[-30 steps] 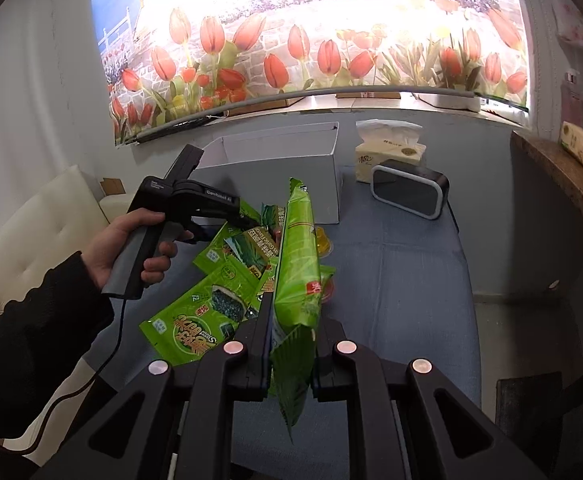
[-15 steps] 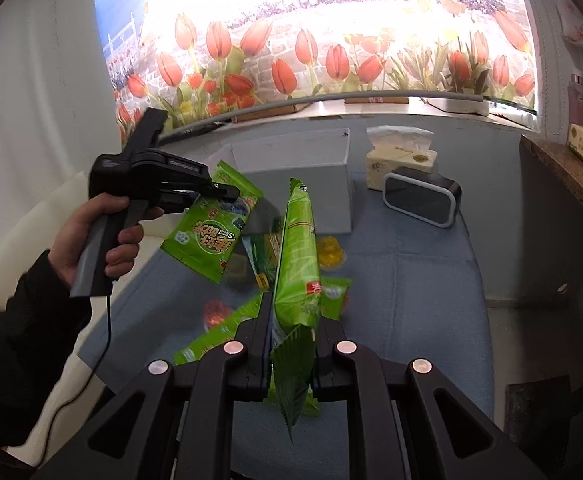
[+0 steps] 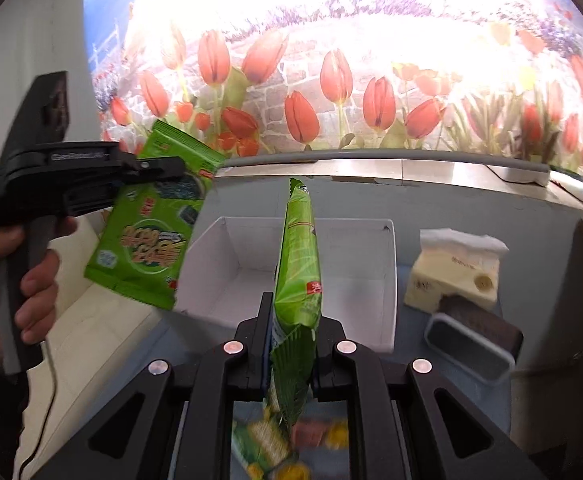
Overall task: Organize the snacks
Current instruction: 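Carry both packets into the white box and open both tools, then withdraw both tools from the box back to the table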
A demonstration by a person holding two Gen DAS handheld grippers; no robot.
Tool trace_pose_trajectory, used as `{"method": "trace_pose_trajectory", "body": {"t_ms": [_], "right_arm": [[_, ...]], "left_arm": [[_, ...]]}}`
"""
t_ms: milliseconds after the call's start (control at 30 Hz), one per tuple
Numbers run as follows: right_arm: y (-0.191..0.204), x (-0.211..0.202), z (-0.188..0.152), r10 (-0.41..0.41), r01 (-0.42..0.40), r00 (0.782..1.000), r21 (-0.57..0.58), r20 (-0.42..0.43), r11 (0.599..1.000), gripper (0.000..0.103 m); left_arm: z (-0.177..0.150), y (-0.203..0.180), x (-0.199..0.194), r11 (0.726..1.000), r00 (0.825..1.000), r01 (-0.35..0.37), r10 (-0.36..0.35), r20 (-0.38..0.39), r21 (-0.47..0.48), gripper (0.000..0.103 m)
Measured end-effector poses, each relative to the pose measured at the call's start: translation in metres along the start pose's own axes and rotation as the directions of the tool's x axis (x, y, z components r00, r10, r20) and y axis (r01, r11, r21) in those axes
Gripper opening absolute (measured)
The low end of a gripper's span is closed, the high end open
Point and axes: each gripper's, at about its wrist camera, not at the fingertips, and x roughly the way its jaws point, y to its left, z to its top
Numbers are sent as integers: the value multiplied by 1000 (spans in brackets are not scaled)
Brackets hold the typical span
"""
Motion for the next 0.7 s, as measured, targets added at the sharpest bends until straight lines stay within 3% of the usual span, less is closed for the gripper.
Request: {"method": "trace_pose_trajectory", "body": {"t_ms": [167,200,233,267,300,333,700], "right_arm": [[-6,51,21,-21,21,998,7,-63,1000,16],[-8,59,24,-26,26,997,7,-76,1000,17],[-9,65,24,-27,28,995,8,-92,1000,31],[-11,71,26,-43,44,993,11,-110,999,71],[-12,75,26,-72,75,990,16,-125,997,90],[-14,75,25,-87,90,990,22,-114,996,102],[-18,35,16,-133,133,991,5,-12,991,103]], "left_arm": [[13,31,38,998,998,-48,47,-40,-26,19],[13,35,44,997,996,-73,72,-46,-13,40],[12,36,43,996,995,-84,83,-50,-9,58],[12,40,49,995,992,-103,102,-69,-15,99],[11,44,51,993,991,-115,113,-73,-25,103],[10,48,53,991,990,-128,126,-65,-27,103],[-11,31,45,982,984,-170,174,-47,82,103]]}}
